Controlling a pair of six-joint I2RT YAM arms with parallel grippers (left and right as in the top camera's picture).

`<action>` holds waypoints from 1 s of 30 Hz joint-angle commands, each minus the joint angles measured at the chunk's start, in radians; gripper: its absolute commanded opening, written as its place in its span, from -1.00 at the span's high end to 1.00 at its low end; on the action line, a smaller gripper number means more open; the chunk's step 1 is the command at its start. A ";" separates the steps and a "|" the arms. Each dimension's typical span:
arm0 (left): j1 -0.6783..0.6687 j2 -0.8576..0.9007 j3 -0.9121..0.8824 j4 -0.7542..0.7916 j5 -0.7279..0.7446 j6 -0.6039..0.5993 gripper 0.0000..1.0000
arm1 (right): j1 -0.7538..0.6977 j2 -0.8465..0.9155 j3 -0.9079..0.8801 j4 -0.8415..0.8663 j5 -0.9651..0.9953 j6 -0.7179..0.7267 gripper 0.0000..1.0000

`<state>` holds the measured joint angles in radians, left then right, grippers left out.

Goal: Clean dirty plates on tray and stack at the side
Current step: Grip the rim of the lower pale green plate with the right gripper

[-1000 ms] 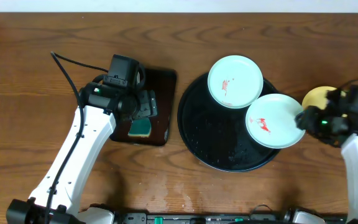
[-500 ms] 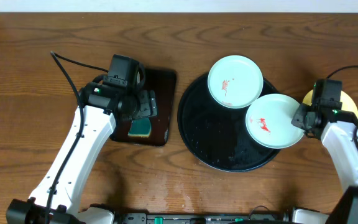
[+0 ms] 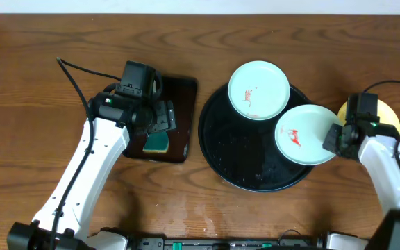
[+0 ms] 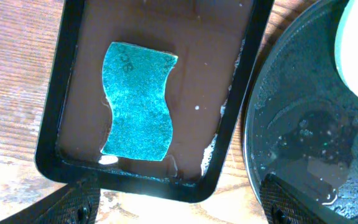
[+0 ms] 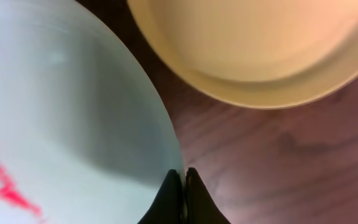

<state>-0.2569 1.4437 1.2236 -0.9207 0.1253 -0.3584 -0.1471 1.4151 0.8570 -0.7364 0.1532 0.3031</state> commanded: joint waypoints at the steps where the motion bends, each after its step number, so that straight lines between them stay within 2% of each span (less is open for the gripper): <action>1: 0.003 0.001 0.019 -0.006 -0.002 0.010 -0.66 | 0.025 -0.101 -0.002 -0.035 -0.067 -0.020 0.98; 5: 0.003 0.001 0.019 -0.006 -0.002 0.010 -0.66 | 0.072 -0.185 -0.003 -0.090 -0.169 -0.036 0.97; 11: 0.003 0.001 0.019 -0.006 -0.002 0.010 -0.66 | 0.201 -0.176 -0.031 -0.100 -0.218 -0.037 0.98; 15: 0.003 0.001 0.019 -0.006 -0.002 0.010 -0.66 | 0.281 -0.142 -0.114 -0.027 -0.218 0.125 0.98; 19: 0.003 0.001 0.019 -0.006 -0.002 0.010 -0.66 | 0.347 -0.100 -0.225 0.117 -0.218 0.309 0.98; 21: 0.003 0.001 0.019 -0.006 -0.002 0.010 -0.66 | 0.369 -0.085 -0.263 0.205 -0.217 0.336 0.97; 22: 0.003 0.001 0.019 -0.006 -0.002 0.010 -0.66 | 0.375 -0.079 -0.270 0.240 -0.213 0.323 0.86; 23: 0.003 0.001 0.019 -0.006 -0.002 0.010 -0.66 | 0.377 -0.077 -0.269 0.273 -0.211 0.275 0.62; 25: 0.003 0.001 0.019 -0.006 -0.002 0.010 -0.66 | 0.377 -0.082 -0.250 0.310 -0.248 0.100 0.31; 27: 0.003 0.001 0.019 -0.005 -0.001 0.004 -0.66 | 0.376 -0.088 -0.198 0.272 -0.270 -0.034 0.17; 30: 0.003 0.001 0.019 -0.008 -0.002 0.003 -0.66 | 0.375 -0.089 -0.097 0.148 -0.246 -0.108 0.14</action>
<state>-0.2569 1.4437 1.2236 -0.9207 0.1253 -0.3588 0.2211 1.3396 0.6651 -0.5419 -0.0914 0.3531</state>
